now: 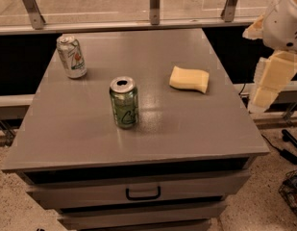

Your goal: Move sponge near 7up can

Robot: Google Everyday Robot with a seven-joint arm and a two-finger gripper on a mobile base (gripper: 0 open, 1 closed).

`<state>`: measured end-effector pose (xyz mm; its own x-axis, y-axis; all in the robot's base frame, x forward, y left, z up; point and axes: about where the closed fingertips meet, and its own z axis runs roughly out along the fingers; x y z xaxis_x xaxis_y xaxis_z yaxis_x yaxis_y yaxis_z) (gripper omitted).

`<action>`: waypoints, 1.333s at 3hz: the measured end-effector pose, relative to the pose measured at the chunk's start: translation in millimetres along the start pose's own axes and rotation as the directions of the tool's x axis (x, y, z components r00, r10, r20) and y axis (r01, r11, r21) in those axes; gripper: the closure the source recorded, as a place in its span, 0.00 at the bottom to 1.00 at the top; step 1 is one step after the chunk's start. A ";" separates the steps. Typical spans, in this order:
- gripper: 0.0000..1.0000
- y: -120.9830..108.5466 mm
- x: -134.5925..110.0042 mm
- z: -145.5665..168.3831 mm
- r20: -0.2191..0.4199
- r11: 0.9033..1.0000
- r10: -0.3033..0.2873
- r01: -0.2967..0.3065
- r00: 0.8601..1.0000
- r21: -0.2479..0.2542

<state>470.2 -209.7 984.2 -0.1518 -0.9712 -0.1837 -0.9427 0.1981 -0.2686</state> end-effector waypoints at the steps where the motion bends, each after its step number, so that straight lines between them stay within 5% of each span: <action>1: 0.00 -36.2 -13.1 18.6 0.020 0.999 -0.054 0.054 0.998 -0.007; 2: 0.00 -66.2 -33.8 44.7 0.066 0.995 -0.093 0.094 0.994 -0.021; 4: 0.00 -101.2 -61.9 106.4 0.185 0.995 -0.045 0.061 0.982 -0.084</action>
Offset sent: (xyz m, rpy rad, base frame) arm 0.1279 0.0470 -0.0380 0.0797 0.0202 0.1780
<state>606.6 -155.6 922.1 -0.0518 -0.9378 -0.3434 -0.9719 0.1264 -0.1985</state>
